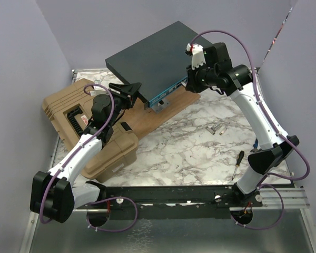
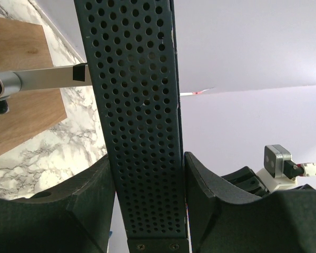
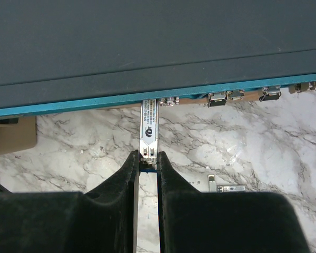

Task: Insert the plug into the switch port

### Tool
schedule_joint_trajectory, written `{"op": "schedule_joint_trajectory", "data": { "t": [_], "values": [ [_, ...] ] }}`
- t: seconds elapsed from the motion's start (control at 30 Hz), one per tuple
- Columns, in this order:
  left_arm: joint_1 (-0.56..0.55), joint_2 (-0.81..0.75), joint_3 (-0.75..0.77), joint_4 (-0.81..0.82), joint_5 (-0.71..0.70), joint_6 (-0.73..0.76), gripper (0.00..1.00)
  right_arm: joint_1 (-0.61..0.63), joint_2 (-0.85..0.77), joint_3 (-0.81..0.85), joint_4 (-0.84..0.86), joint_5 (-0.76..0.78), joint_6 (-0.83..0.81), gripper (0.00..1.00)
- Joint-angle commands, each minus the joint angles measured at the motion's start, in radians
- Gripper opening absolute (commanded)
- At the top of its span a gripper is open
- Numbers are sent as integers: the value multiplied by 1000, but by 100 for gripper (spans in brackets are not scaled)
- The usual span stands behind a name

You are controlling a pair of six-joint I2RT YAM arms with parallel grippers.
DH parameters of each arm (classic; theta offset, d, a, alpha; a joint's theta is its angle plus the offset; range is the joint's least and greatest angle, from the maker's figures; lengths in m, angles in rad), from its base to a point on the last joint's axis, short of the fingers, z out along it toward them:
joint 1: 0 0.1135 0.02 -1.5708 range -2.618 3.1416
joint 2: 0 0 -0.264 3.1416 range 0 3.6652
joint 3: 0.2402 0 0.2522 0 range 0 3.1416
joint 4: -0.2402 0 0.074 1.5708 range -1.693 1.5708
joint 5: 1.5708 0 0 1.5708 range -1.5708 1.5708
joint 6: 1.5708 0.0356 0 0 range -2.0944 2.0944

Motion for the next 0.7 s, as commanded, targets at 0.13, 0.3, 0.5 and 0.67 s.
{"op": "schedule_joint_trajectory", "data": {
  "t": [0.13, 0.3, 0.5, 0.67],
  "values": [
    [-2, -9, -28, 19, 32, -2, 6, -7, -42, -23, 168, -60, 2, 1],
    [-3, -9, -28, 19, 31, 0, 6, -7, -79, -100, 225, -80, -11, 0],
    [-3, -7, -27, 20, 33, 0, 6, -7, -114, -196, 298, -78, -41, 1],
    [-2, -7, -27, 19, 36, -2, 6, -7, -160, -345, 420, -67, -90, 1]
  ]
}}
